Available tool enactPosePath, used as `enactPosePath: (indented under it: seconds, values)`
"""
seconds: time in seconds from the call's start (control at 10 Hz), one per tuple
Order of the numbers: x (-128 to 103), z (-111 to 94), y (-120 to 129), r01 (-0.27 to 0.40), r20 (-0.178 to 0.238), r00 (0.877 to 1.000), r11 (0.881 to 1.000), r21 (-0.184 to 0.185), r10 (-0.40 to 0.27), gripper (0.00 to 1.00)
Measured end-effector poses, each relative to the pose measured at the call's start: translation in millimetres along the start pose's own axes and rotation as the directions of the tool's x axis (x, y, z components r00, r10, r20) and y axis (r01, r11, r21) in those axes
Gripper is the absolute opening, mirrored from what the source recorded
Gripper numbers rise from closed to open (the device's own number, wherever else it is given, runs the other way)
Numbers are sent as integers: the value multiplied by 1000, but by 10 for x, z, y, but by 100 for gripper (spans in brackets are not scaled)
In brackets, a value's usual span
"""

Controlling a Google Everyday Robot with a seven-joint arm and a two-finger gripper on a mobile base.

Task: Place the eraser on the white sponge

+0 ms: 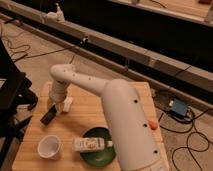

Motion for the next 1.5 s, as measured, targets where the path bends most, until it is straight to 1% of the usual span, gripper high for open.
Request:
enactPosePath:
  seconds: [0.1,0.2,0.3,0.4,0.6,0.8,1.1,1.2,1.5]
  values:
    - [75,-161,-2,-30,-9,1000,999,33,30,0]
    - [152,-280,12,-56,-13,998,997,57,57,0]
    - [242,-407,18,-86,-15,996,993,85,87,0]
    - [319,-479,23,-111,-11,994,988,105,112,0]
    - [433,-537,21,-145,0,989,981,130,146,0]
    - [568,-541,3,-172,17,985,973,152,171,0]
    - [708,-441,-7,-180,38,984,972,153,177,0]
    - [754,-411,-13,-184,52,983,970,158,178,3]
    - [893,-315,11,-208,93,976,963,173,195,30]
